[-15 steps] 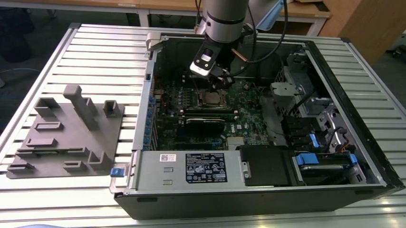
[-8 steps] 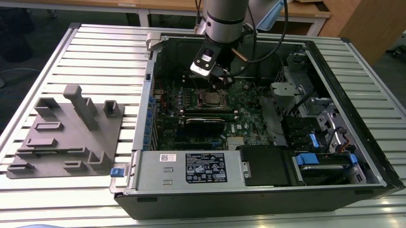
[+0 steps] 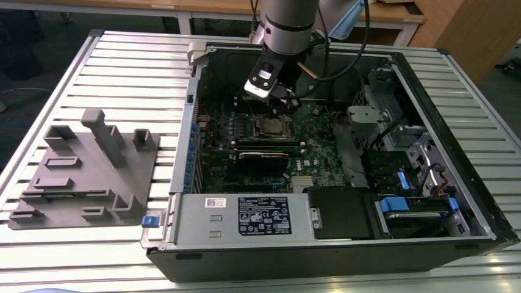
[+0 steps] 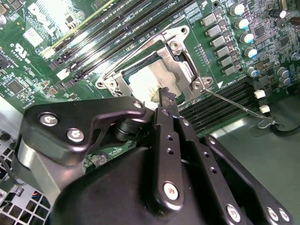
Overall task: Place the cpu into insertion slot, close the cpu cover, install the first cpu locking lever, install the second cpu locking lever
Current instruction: 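Close the cpu cover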
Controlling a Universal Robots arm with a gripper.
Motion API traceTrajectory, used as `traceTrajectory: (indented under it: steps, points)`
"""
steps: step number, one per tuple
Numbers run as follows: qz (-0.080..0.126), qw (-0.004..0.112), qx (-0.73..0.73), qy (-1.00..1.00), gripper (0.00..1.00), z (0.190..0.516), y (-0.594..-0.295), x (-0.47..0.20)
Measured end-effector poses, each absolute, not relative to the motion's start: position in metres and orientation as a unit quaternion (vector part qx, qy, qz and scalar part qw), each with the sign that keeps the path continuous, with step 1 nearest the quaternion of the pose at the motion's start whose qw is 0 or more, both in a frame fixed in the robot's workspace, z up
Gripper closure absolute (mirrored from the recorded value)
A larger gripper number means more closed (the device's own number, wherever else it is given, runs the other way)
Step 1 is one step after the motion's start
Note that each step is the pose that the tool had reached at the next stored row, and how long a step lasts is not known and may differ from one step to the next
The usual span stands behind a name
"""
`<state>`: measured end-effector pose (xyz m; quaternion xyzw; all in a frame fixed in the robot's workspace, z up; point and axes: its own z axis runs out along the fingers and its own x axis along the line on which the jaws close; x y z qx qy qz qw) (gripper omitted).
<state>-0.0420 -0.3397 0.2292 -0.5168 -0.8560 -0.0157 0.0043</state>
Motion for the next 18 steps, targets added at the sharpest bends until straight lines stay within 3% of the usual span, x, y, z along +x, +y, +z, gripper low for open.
traceTrajectory:
  steps: [18]
  points:
    - [-0.015, 0.006, -0.413, -0.910, 0.89, 0.2288, -0.3397, -0.0420]
